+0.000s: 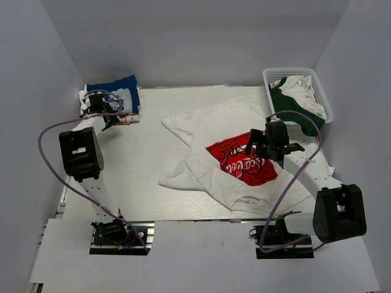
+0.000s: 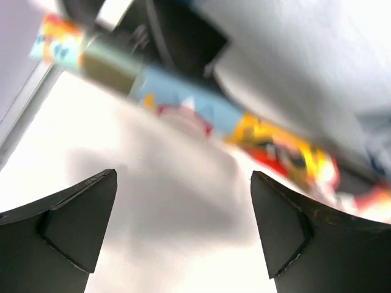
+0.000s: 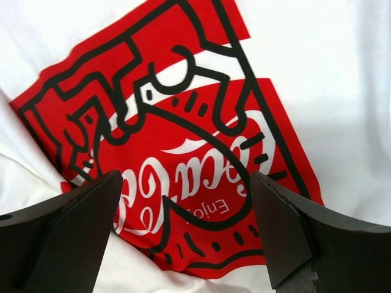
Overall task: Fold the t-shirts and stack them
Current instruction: Flatten out the tshirt
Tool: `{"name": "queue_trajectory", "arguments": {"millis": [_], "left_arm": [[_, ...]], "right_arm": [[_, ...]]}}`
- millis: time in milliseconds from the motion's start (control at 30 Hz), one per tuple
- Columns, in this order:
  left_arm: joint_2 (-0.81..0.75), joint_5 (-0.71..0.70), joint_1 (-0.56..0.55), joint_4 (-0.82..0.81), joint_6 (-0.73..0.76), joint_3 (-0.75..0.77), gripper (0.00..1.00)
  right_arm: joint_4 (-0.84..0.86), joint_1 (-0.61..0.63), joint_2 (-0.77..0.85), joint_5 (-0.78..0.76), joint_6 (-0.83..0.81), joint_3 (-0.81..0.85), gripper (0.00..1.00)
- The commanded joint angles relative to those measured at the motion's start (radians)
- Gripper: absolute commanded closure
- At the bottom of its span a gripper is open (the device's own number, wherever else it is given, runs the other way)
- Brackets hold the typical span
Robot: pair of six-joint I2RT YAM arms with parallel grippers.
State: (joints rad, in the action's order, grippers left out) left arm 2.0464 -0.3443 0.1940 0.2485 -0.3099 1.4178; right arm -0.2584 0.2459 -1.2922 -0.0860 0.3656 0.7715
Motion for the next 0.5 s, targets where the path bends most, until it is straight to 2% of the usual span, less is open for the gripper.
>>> {"name": "queue_trajectory", "arguments": {"millis": [0,67,100,233,333,467], "left_arm": [[-0.202,0.115,-0.004,0.075,0.023,-0.031,0.0],[-0.291,0.293,-0.028,0.127,0.014,-0.068,0.0],[-0.326,0.452,-0.028,0.127,-0.001,-0.142,0.0],[-0.515,0.605,-0.089,-0.004,-0.064,-0.321,0.0],[-0.557,0.617,-0.151,-0.029,-0.081,-0.336,0.0],[-0.438,0.593,-0.321,0.007,-0.061,-0.18,0.0]], "right_arm": [[0.024,-0.005,0.051,0.048,0.01,0.022,0.1],[0.054,-0.007,0.083,0.061,0.044,-0.014,0.1],[0.054,-0.007,0.091,0.06,0.053,-0.033,0.1],[-0.004,-0.014,0.143,0.035,0.136,-0.089,0.1],[-0.044,-0.027,0.171,0.015,0.196,-0.13,0.1],[-0.08,-0.051,0.183,0.016,0.243,-0.198,0.1]]}}
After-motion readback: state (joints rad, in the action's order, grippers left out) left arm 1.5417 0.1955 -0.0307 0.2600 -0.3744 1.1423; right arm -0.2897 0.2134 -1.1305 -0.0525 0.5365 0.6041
